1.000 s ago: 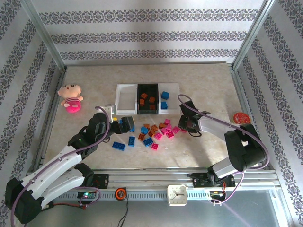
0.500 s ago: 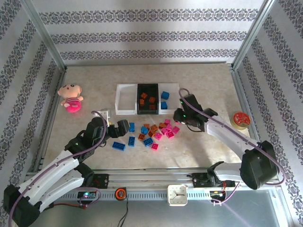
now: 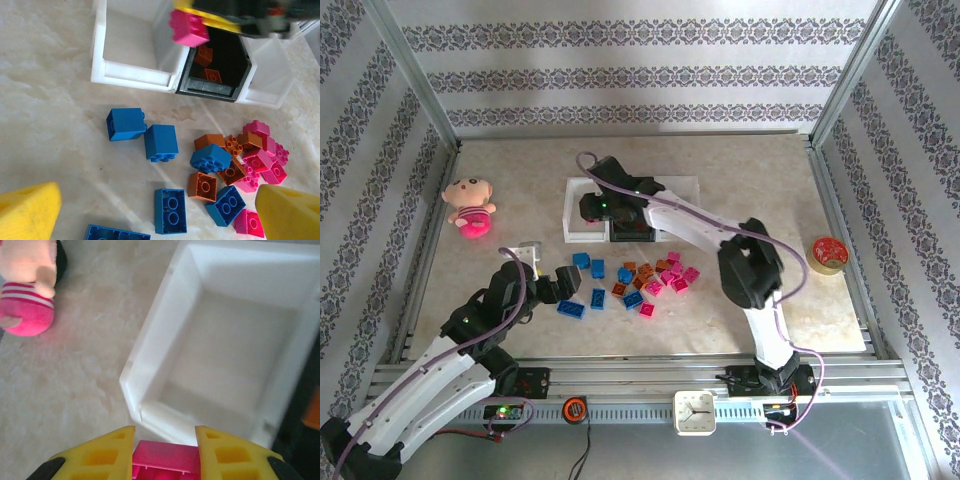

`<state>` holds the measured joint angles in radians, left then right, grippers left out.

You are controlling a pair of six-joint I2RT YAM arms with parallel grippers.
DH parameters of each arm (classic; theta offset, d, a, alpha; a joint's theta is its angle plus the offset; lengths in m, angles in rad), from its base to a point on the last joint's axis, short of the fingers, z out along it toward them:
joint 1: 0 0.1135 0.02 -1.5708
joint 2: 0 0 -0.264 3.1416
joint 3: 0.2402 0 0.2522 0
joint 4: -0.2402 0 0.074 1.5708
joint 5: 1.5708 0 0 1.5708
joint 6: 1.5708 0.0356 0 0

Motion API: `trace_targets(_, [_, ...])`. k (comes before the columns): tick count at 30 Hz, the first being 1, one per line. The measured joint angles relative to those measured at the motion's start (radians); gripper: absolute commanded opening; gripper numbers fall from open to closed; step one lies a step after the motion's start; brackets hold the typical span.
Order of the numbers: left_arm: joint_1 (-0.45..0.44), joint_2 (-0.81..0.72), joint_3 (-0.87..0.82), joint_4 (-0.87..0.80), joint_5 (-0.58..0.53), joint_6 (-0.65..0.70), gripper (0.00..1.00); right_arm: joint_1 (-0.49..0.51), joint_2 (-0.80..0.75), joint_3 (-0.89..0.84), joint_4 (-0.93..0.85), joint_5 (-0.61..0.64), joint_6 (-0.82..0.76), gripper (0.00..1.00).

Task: Sort the legos into containers by color
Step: Place the lego in the container.

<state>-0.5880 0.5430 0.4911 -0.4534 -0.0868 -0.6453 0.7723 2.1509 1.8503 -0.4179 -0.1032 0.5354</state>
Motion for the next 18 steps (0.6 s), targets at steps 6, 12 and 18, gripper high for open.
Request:
trace_targets(6, [0.000, -0.013, -0.019, -0.012, 0.012, -0.019, 0.99, 0.000, 0.203, 0.230, -0.066, 0.000, -0.007, 0.52])
trace_targets(12, [0.000, 0.033, -0.018, -0.011, 0.055, -0.021, 1.00, 0.000, 0.201, 0.263, -0.100, 0.002, -0.021, 0.59])
trace_targets(18, [-0.020, 0.209, 0.040, -0.003, 0.148, 0.005, 0.96, -0.012, -0.090, -0.094, -0.032, 0.013, -0.031, 0.60])
